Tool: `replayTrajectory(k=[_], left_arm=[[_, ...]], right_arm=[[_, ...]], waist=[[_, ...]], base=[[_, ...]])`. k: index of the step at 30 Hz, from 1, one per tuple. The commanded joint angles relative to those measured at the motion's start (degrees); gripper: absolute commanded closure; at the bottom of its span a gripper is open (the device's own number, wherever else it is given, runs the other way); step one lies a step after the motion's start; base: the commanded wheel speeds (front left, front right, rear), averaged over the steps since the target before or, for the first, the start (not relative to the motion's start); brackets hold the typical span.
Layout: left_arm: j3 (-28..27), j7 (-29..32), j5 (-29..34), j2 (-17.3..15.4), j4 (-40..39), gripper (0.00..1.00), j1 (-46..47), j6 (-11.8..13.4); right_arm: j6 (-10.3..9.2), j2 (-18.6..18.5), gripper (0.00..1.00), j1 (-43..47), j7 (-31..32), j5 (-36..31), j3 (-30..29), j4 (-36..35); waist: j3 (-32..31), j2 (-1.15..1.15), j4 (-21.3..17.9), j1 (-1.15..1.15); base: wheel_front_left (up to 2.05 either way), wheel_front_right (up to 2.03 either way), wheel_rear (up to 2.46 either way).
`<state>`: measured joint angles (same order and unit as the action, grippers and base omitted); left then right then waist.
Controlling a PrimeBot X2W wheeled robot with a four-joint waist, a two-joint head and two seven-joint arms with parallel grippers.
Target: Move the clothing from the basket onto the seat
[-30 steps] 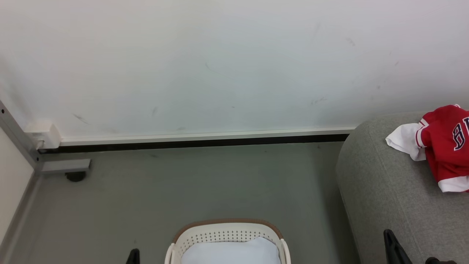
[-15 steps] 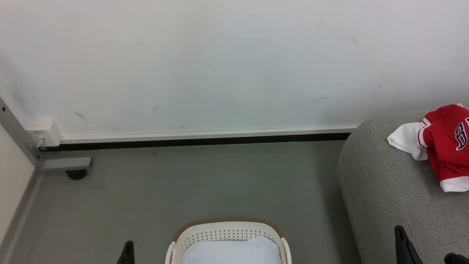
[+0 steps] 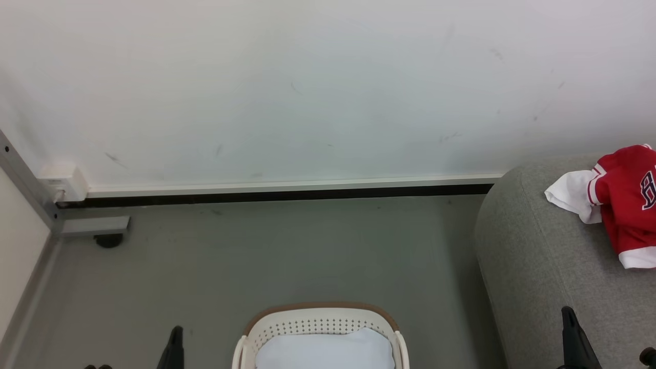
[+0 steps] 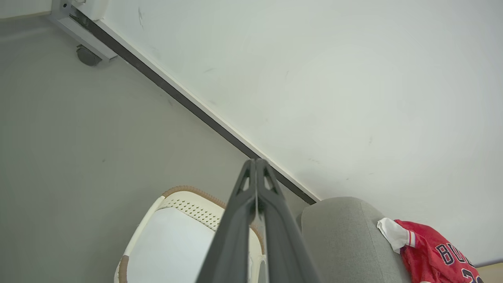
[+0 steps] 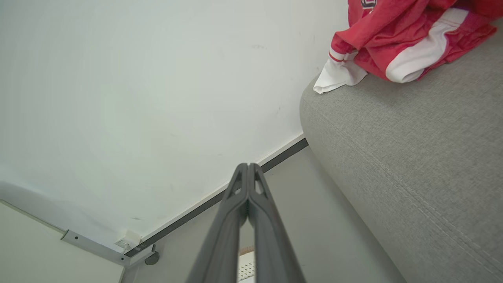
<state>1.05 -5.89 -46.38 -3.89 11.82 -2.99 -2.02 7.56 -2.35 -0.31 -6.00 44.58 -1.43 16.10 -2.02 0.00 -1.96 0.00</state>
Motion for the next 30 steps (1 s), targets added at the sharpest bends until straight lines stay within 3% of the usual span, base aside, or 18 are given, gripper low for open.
replayTrajectory(k=[1, 30], left_arm=[[-0.5, 0.4, -2.0, -0.1, -0.5, 1.00, 1.5, -0.3], [-3.6, 5.5, -20.6, 0.4, 0.7, 1.00, 4.9, -2.6]], right_arm=[[-0.04, -0.4, 1.00, -1.7, 0.4, 2.0, -0.4, -0.9], [-0.07, -0.6, 1.00, -3.7, 5.6, 21.4, -2.4, -1.5]], waist=[[0.0, 0.00, 0.0, 0.00], [0.7, 0.00, 0.7, 0.00]], base=[[0.00, 0.00, 0.00], [0.00, 0.00, 0.00]])
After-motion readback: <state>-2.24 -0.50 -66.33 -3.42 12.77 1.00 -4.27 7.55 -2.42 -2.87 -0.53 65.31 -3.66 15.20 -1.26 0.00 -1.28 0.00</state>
